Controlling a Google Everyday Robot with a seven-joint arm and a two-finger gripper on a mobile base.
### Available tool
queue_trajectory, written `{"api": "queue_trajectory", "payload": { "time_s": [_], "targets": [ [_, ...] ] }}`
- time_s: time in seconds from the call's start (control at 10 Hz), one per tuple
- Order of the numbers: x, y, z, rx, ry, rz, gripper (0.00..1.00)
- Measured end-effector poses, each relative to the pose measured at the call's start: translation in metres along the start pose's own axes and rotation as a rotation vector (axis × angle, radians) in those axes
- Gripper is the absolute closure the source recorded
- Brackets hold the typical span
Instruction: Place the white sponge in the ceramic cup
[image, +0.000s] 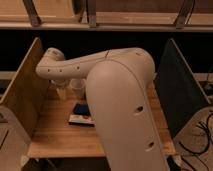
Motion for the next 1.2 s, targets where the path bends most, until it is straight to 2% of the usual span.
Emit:
{"api": "queue_trajectory", "payload": {
  "time_s": [0.7,0.9,1.2],
  "targets": [
    [0.000,0.000,0.000,-0.004,-0.002,0.001,0.20],
    [0.003,0.011,0.001,-0.049,0.011,-0.009,0.20],
    [0.024,0.049,0.003,-0.138,0.074,-0.007,0.20]
  ]
}}
